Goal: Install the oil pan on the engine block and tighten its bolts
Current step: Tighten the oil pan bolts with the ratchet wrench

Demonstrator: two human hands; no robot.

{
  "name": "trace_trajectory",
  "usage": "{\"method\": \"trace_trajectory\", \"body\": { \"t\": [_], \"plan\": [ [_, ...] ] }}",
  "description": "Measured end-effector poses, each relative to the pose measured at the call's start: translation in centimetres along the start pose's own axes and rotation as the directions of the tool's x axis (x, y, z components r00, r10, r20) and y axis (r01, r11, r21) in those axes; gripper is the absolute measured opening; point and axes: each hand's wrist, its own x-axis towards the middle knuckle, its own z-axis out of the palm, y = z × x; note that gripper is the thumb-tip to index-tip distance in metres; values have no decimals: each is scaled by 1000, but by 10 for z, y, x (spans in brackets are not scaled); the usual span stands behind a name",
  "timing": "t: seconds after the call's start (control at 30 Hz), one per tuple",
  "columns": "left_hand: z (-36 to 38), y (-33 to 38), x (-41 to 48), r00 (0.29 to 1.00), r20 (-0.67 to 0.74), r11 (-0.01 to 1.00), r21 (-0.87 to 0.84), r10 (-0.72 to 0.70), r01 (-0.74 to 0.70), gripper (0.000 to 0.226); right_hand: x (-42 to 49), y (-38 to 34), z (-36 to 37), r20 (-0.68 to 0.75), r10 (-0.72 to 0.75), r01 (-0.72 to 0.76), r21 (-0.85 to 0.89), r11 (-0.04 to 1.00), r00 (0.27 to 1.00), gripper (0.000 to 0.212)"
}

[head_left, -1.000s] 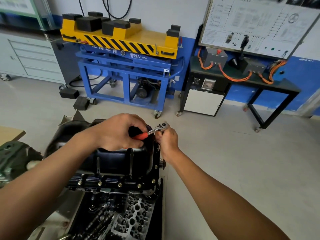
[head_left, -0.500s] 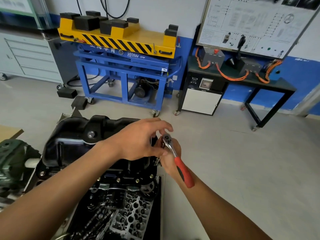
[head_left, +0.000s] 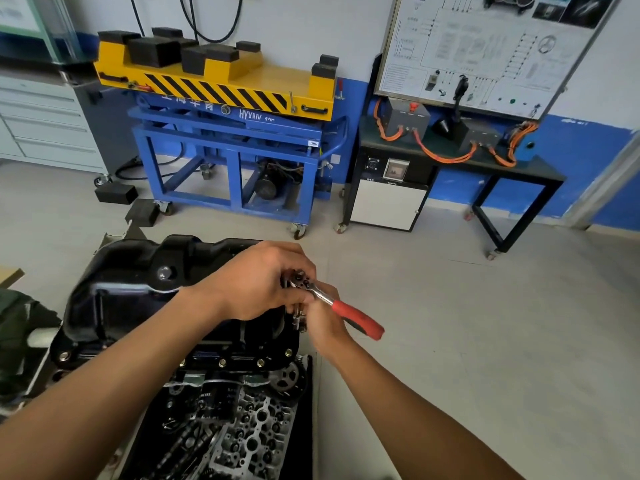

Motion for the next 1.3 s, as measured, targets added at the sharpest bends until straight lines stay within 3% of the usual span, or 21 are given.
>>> {"method": "trace_trajectory", "body": {
  "t": [0.17, 0.27, 0.37, 0.53, 0.67, 0.77, 0.87, 1.03, 1.17, 1.3],
  "plan": [
    [2, 2, 2, 999, -34, 998, 50, 39, -37, 27, -16, 29, -27, 78, -5, 16, -141, 990, 997, 17],
    [6, 3, 6, 998, -20, 996, 72, 60, -59, 27, -14, 42, -35, 107, 0, 36, -339, 940, 994, 22],
    [8, 0, 8, 999, -12, 994, 94, 53, -51, 23, -11, 45, -40, 124, -44, 88, -381, 920, 991, 29],
    [9, -10, 1, 996, -87, 997, 75, 32, -26, 21, -16, 38, -54, -11, 67, -68, -135, 988, 998, 37],
    [16, -17, -8, 984, -178, 996, 93, 22, -6, 25, -27, 15, -76, 64, 65, -74, 148, 986, 996, 50],
    [24, -18, -8, 973, -231, 995, 96, 28, -5, 24, -25, 2, -88, 16, 44, -47, 326, 944, 999, 48],
    [27, -25, -6, 956, -293, 986, 157, 0, 48, 24, -27, -12, -97, 80, -11, -17, 340, 940, 997, 45],
    [31, -32, -3, 933, -356, 980, 169, -41, 107, 32, -34, -24, -103, 243, -69, 18, 209, 978, 967, 53],
    [36, -38, -3, 929, -360, 986, 100, -88, 132, 37, -23, -30, -99, 52, -7, -4, 219, 976, 999, 27],
    [41, -38, -7, 940, -315, 988, 39, -132, 152, 45, 8, -37, -94, -89, 144, -110, 308, 945, 986, 20]
  ]
}}
